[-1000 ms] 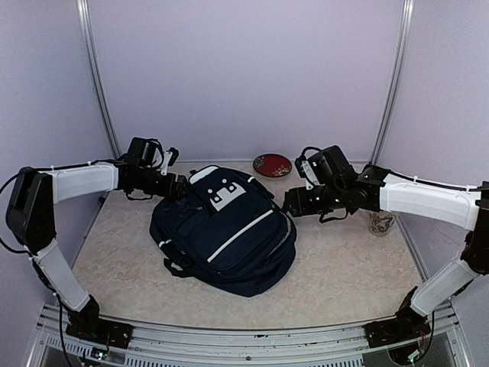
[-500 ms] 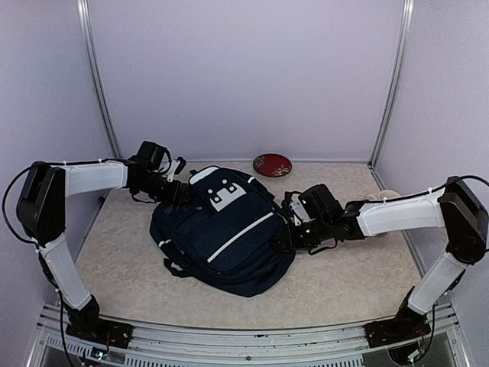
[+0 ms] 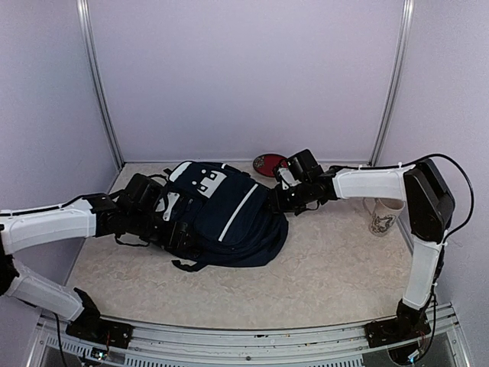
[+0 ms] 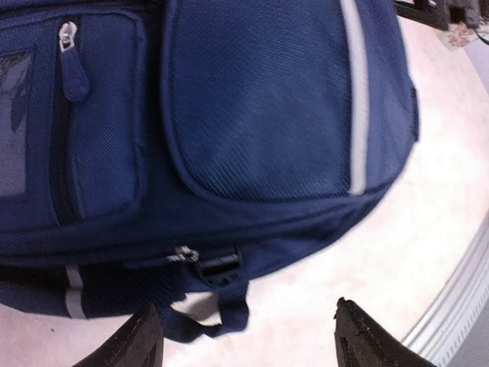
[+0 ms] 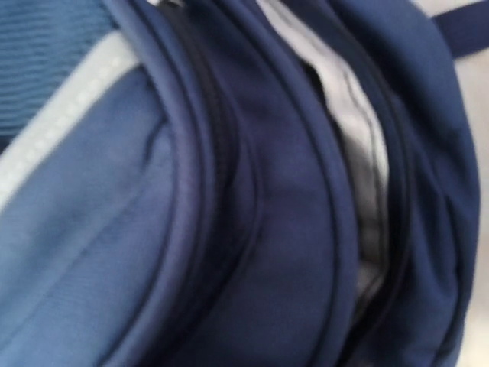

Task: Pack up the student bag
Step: Adjust the student bag at the center of the board, then grab the largest pocket of the student bag.

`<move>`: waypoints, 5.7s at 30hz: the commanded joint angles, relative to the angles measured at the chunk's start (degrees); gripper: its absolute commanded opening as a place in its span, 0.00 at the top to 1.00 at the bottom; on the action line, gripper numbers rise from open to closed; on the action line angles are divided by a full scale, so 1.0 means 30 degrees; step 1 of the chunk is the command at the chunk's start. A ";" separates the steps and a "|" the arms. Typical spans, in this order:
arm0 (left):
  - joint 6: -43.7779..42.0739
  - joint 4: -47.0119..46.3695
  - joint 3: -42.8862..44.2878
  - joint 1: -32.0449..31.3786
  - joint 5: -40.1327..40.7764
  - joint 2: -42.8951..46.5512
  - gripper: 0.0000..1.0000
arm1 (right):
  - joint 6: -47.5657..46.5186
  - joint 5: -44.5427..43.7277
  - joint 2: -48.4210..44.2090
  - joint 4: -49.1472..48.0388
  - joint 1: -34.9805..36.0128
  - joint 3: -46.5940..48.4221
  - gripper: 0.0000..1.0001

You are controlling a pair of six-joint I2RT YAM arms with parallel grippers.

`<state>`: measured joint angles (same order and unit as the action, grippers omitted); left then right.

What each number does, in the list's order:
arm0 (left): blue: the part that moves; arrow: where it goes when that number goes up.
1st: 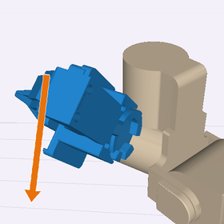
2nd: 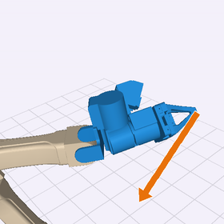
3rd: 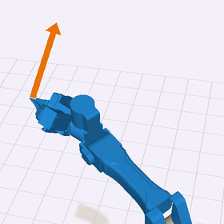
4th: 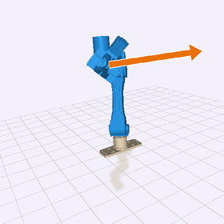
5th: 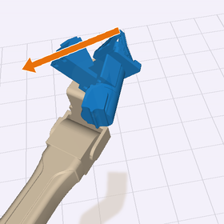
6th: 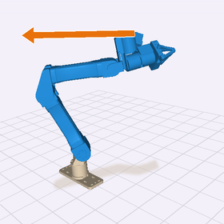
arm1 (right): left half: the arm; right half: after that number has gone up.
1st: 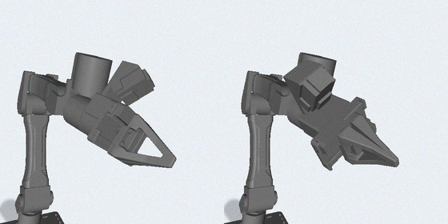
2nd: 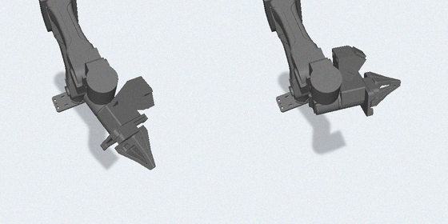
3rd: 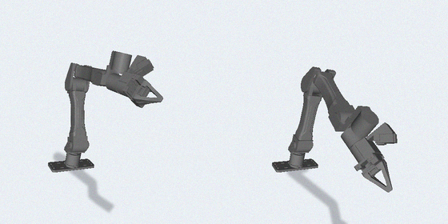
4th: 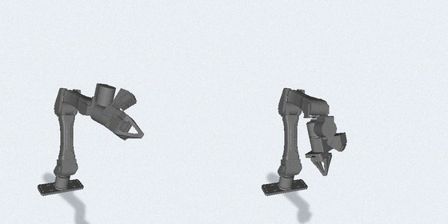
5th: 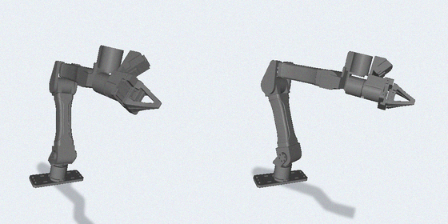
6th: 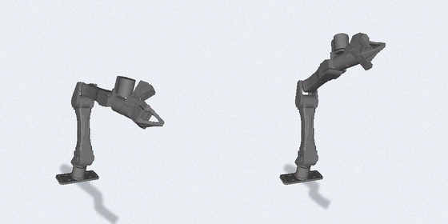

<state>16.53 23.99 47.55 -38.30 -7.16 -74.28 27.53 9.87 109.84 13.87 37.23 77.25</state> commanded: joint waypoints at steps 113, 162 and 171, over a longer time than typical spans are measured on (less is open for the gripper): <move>0.9326 -1.3330 -0.6727 -0.3492 0.7489 0.1148 1.00 | 0.4071 -0.4181 -0.4105 0.0512 0.5622 -0.8077 0.50; 1.1189 -1.5102 -0.7852 -0.5968 0.8112 0.1161 1.00 | 0.9285 -0.9765 -0.3161 0.0658 0.9245 -0.6539 1.00; 1.0862 -1.4451 -0.7983 -0.5664 0.8407 0.1883 1.00 | 0.6455 -0.6946 -0.4326 -0.0519 0.8341 -0.7626 1.00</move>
<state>52.01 -19.68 22.87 -55.20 21.63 -71.16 51.59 -13.78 99.07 12.05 64.90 56.84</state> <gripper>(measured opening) 0.054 0.009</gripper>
